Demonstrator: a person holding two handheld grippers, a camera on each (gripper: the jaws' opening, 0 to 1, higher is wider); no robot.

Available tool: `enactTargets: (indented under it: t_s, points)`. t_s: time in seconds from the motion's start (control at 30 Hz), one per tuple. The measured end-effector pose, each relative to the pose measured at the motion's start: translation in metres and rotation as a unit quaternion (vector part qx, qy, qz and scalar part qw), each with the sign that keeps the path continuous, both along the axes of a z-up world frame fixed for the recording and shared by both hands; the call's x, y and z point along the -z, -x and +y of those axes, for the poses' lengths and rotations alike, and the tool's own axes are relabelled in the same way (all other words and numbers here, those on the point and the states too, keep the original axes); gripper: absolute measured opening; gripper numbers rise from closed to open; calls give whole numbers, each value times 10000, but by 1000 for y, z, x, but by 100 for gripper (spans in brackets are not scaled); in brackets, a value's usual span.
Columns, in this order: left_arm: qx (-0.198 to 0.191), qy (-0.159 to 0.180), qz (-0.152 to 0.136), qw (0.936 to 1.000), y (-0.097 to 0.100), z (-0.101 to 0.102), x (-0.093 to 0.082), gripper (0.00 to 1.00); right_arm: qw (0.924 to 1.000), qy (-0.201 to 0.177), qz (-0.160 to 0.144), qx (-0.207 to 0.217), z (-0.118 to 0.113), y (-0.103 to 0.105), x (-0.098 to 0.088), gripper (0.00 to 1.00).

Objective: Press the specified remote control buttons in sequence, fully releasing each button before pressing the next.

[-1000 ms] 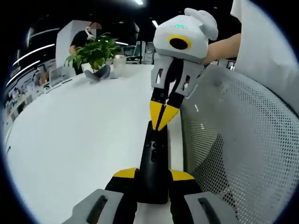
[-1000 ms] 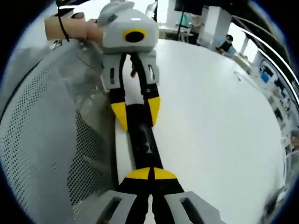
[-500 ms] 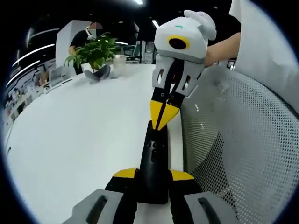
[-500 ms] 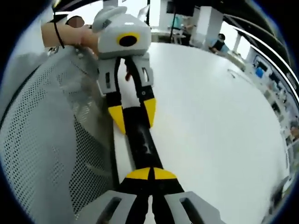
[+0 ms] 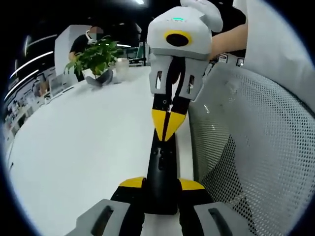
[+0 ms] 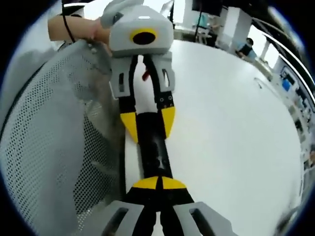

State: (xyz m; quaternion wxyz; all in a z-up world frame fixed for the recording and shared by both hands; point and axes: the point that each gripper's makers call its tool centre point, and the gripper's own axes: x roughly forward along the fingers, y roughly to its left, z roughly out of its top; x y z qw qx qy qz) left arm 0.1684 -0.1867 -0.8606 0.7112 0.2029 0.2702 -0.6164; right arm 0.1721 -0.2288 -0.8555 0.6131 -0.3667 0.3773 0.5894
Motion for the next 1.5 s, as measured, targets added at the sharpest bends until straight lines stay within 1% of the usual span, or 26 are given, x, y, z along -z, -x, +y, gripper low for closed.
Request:
enactTargets:
  t_s: [0.13,0.27,0.33,0.57,0.63,0.7,0.73,0.77,0.8,0.87,0.97,1.03,1.1,1.17,1.27,1.3,1.37,1.43,1.5]
  points:
    - [30,-18,-30,10000,0,0,0,24,9998,140,65,94,0,0,1,0]
    - [75,-55,-83,9999,1,0,0,24,9994,342,15,-12,0,1,2,0]
    - [79,-63,-86,9999,0,0,0,24,9990,432,-56,-125,0,2,2,0]
    - [81,-93,-99,9999,1,0,1,24,9992,387,-88,-109,-2,1,2,0]
    - [85,-99,-102,9999,1,0,1,24,9995,294,-77,-123,-3,1,1,0]
    - [88,-102,-105,9999,1,0,1,24,9999,-23,102,6,-1,1,0,0]
    - [88,-103,-106,9999,1,0,1,24,9996,-161,199,133,-1,0,0,0]
    - [85,-103,-105,9999,1,0,1,24,9976,-397,383,423,-1,0,-1,0]
    - [83,-101,-105,9999,0,0,1,24,9962,-534,447,517,-2,-1,-2,0]
    - [80,-102,-106,9999,0,0,1,24,9934,-808,498,641,-2,-2,-2,0]
    - [75,-100,-104,9999,0,0,1,24,9914,-947,518,733,-3,-1,-3,0]
    - [74,-97,-102,9999,0,-1,1,24,9924,-954,442,638,-1,1,-4,0]
    - [72,-91,-101,9999,0,-1,1,24,9942,-969,249,402,4,1,-6,0]
    - [71,-90,-101,9999,0,-1,1,24,9950,-944,184,265,10,2,-8,0]
    - [64,-85,-96,9999,0,-1,1,24,9984,-543,128,-110,7,5,0,0]
    - [65,-84,-98,9999,0,-1,0,24,9981,-558,-6,-268,9,4,-2,0]
    - [64,-82,-98,9999,0,-1,0,24,9988,-390,-19,-309,9,5,-2,0]
    - [67,-78,-96,9999,0,-1,0,24,9982,-149,-129,-572,8,5,-1,0]
    - [68,-77,-95,9999,1,-1,0,24,9966,7,-229,-792,9,5,0,0]
